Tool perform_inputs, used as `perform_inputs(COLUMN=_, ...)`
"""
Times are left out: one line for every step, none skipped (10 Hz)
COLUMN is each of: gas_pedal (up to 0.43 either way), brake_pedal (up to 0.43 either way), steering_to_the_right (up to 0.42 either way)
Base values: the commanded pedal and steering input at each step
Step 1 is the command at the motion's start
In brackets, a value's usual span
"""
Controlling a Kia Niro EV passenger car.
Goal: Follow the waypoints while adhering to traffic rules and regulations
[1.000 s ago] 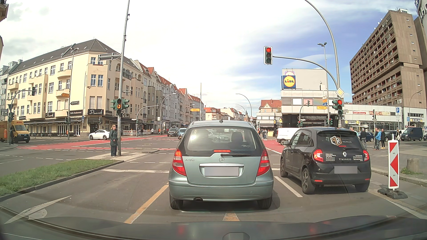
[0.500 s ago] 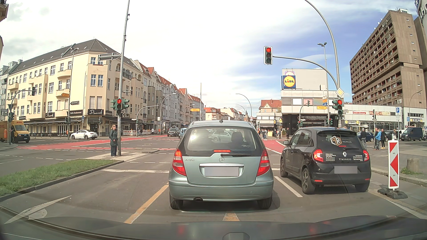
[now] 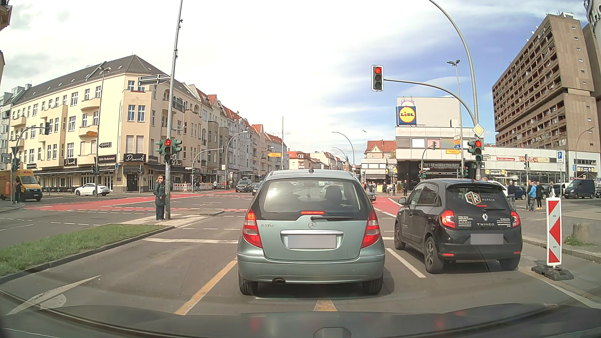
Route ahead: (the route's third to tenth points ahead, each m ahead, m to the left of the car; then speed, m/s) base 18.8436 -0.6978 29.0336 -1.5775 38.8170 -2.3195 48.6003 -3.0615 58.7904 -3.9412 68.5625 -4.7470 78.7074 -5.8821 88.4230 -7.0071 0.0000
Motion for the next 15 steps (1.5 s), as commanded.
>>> perform_inputs(gas_pedal=0.0, brake_pedal=0.396, steering_to_the_right=-0.003)
perform_inputs(gas_pedal=0.0, brake_pedal=0.396, steering_to_the_right=-0.002)
perform_inputs(gas_pedal=0.0, brake_pedal=0.396, steering_to_the_right=-0.002)
perform_inputs(gas_pedal=0.0, brake_pedal=0.396, steering_to_the_right=-0.003)
perform_inputs(gas_pedal=0.0, brake_pedal=0.396, steering_to_the_right=-0.002)
perform_inputs(gas_pedal=0.0, brake_pedal=0.396, steering_to_the_right=-0.002)
perform_inputs(gas_pedal=0.0, brake_pedal=0.396, steering_to_the_right=-0.003)
perform_inputs(gas_pedal=0.0, brake_pedal=0.396, steering_to_the_right=-0.002)
perform_inputs(gas_pedal=0.0, brake_pedal=0.396, steering_to_the_right=-0.002)
perform_inputs(gas_pedal=0.0, brake_pedal=0.396, steering_to_the_right=-0.002)
perform_inputs(gas_pedal=0.0, brake_pedal=0.396, steering_to_the_right=-0.002)
perform_inputs(gas_pedal=0.0, brake_pedal=0.396, steering_to_the_right=-0.002)
perform_inputs(gas_pedal=0.0, brake_pedal=0.396, steering_to_the_right=-0.002)
perform_inputs(gas_pedal=0.0, brake_pedal=0.396, steering_to_the_right=-0.002)
perform_inputs(gas_pedal=0.0, brake_pedal=0.396, steering_to_the_right=-0.002)
